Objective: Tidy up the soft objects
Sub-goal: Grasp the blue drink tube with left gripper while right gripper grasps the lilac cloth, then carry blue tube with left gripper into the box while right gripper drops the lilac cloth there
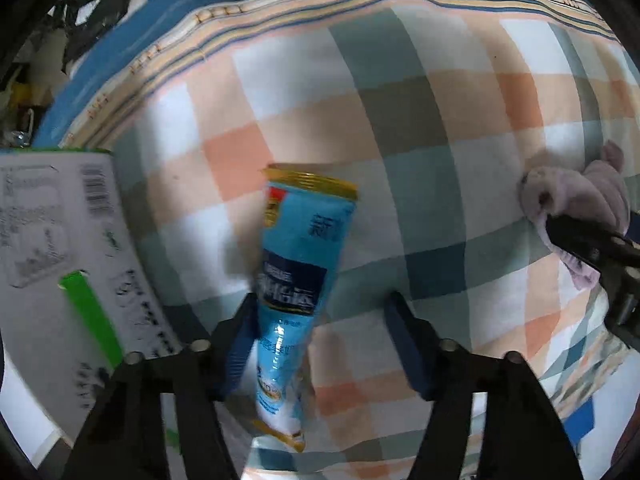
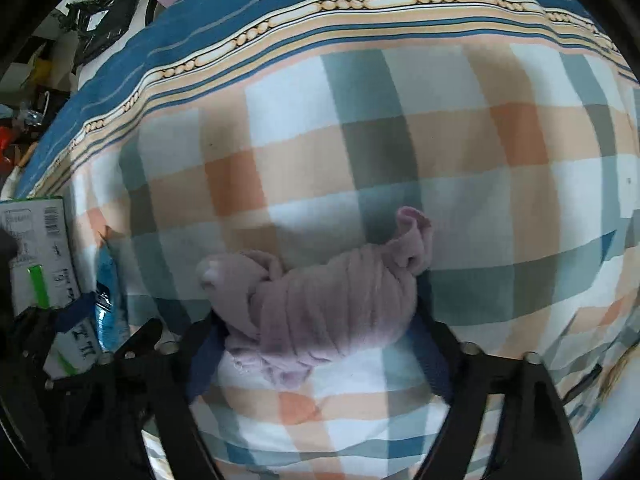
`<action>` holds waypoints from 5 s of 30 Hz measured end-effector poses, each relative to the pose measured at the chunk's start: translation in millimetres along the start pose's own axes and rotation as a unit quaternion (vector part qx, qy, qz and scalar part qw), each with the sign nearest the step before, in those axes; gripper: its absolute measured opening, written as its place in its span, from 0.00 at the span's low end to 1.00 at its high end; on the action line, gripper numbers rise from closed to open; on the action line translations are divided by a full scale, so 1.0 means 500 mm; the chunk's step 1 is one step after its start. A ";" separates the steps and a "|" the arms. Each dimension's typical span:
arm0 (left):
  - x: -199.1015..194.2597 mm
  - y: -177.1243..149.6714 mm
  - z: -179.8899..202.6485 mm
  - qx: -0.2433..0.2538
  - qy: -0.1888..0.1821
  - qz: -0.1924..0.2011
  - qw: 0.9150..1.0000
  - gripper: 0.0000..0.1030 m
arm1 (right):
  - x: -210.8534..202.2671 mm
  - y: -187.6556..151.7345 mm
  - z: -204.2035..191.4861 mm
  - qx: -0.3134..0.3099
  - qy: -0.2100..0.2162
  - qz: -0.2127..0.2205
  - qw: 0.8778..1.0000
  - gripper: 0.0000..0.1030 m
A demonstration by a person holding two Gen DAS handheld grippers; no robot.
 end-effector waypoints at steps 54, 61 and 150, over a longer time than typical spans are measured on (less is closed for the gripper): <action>-0.030 -0.116 0.116 -0.010 -0.106 0.030 0.994 0.61 | 0.003 -0.064 0.014 -0.032 0.015 -0.040 0.999 0.71; -0.042 -0.117 0.081 -0.019 -0.071 0.034 0.997 0.24 | 0.013 -0.066 0.011 -0.034 0.000 -0.033 0.999 0.71; -0.161 -0.292 -0.727 -0.144 -0.100 0.085 0.981 0.34 | -0.076 -0.316 -0.922 -0.201 0.095 -0.005 0.975 0.97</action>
Point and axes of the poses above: each gripper's, at about its wrist camera, not at the fingertips, and x roughly the way its jaws point, z to its right, y to its top, the point moved 9 cm from there along x, roughly the way its jaws point, and after that the axes turned 8 degrees about z, right-handed, at the moved point
